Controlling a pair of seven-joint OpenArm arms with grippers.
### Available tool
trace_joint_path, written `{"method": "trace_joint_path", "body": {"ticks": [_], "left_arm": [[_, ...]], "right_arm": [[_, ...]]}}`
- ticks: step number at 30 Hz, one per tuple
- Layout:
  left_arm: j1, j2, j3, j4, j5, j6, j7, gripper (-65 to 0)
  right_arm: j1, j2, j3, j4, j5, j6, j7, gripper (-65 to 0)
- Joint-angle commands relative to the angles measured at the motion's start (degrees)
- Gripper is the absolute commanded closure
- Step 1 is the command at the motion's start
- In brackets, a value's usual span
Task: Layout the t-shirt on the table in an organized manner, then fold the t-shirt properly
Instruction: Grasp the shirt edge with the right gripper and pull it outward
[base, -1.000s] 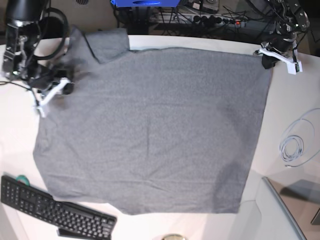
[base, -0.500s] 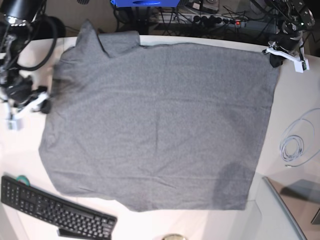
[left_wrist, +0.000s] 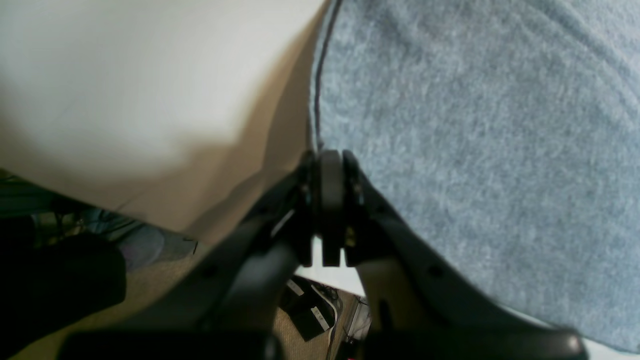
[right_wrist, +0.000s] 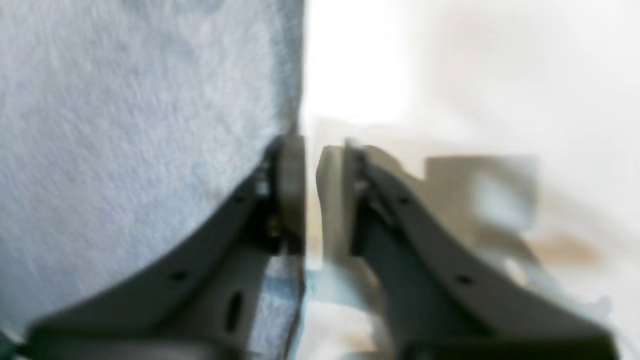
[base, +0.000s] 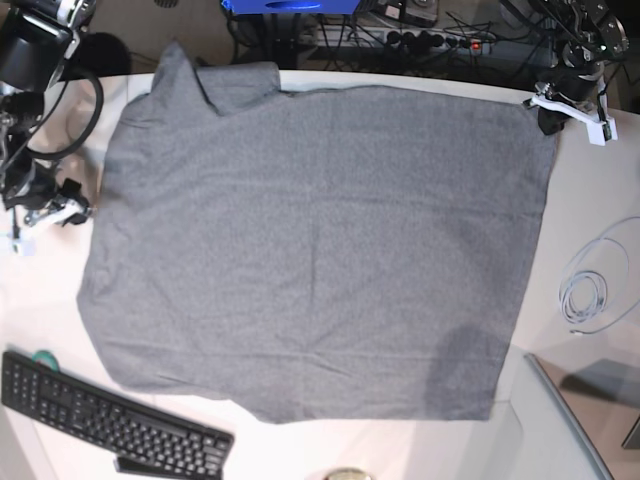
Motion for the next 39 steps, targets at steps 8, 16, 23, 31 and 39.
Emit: {"method": "trace_joint_path", "body": {"ticks": [8, 16, 23, 31, 39], "left_arm": [[0.1, -0.6, -0.2, 1.0, -0.7, -0.5, -0.8, 0.0], [0.1, -0.6, -0.2, 1.0, -0.6, -0.5, -0.8, 0.0], [0.1, -0.6, -0.2, 0.9, -0.6, -0.5, -0.8, 0.0], [0.1, -0.6, -0.2, 0.9, -0.6, -0.5, -0.9, 0.0], [0.1, -0.7, -0.3, 0.9, -0.6, -0.5, -0.9, 0.0]], "right_arm": [[-0.6, -0.9, -10.9, 3.8, 0.8, 0.2, 0.8, -4.1], [-1.7, -0.9, -21.9, 8.1, 0.8, -8.2, 0.9, -4.2], [0.8, -0.5, -27.4, 3.6, 0.8, -18.9, 0.9, -5.3], [1.4, 1.8, -28.6, 7.3, 0.7, -35.1, 0.5, -28.2], [1.4, 4.9, -26.1, 7.0, 0.7, -41.9, 0.5, -28.5]]}}
